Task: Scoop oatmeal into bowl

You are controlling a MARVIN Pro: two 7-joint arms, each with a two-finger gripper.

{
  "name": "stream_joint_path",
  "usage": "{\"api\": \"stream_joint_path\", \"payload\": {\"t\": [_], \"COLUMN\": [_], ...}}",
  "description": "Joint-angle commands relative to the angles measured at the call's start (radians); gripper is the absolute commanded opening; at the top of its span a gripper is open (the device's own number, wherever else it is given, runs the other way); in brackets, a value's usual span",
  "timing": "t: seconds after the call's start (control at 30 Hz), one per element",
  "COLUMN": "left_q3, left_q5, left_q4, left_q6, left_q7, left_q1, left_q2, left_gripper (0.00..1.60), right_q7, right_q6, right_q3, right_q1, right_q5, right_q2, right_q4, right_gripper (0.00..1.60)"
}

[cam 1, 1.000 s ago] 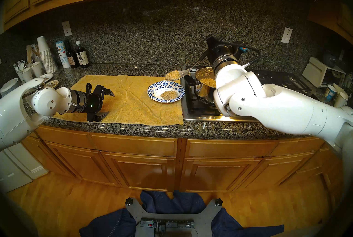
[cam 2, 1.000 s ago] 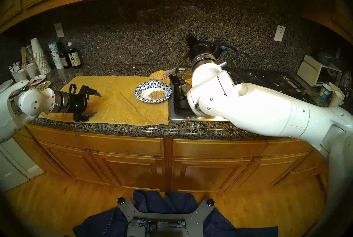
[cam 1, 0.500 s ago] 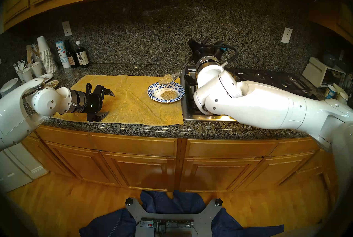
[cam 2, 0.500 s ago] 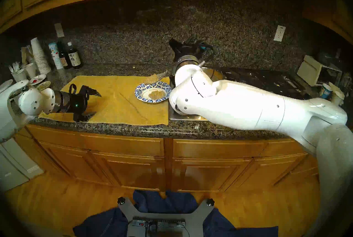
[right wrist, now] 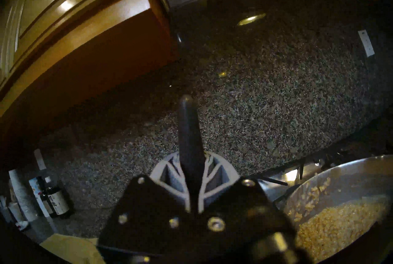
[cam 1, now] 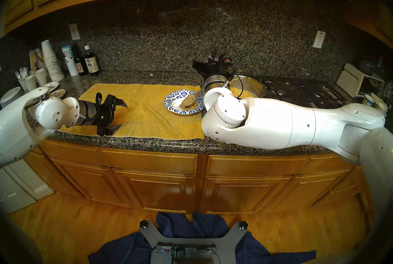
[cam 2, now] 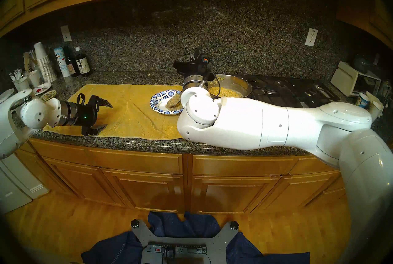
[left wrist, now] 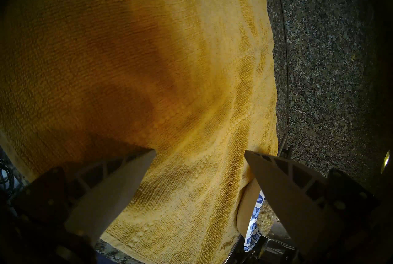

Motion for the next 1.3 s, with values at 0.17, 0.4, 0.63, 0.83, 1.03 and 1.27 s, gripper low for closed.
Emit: {"api": "stream_joint_path", "payload": {"t": [0.17,0.4,0.63,0.83,1.03,1.27], "left_q3": [-0.002,-0.002,-0.002,-0.002,-0.002,-0.002], "left_q5": [0.001,0.001,0.001,0.001,0.001,0.001], "left_q4": [0.002,0.002,0.002,0.003,0.002,0.002], "left_q6": [0.000,0.000,0.000,0.000,0.000,0.000], "left_q7": [0.000,0.000,0.000,0.001,0.000,0.000], "left_q1": [-0.002,-0.002,-0.003,-0.003,-0.003,-0.002], "left_q2": [-0.002,-0.002,-0.002,-0.002,-0.002,-0.002], "left_gripper": [1.60,1.60,1.60,1.60,1.60,1.60], "right_q7": [-0.082,-0.099,-0.117,-0.130,-0.142,-0.129], "right_q6": [0.032,0.085,0.165,0.181,0.177,0.186], "right_q3": [0.011,-0.040,-0.128,-0.181,-0.188,-0.178], "right_q1": [0.075,0.077,0.086,0.073,0.084,0.127], "right_q5": [-0.170,-0.277,-0.400,-0.452,-0.460,-0.477], "right_q2": [-0.060,-0.061,-0.066,-0.075,-0.076,-0.064], "right_q4": [0.005,-0.020,-0.026,-0.019,-0.020,-0.014], "right_gripper": [0.00,0.00,0.00,0.00,0.00,0.00]}}
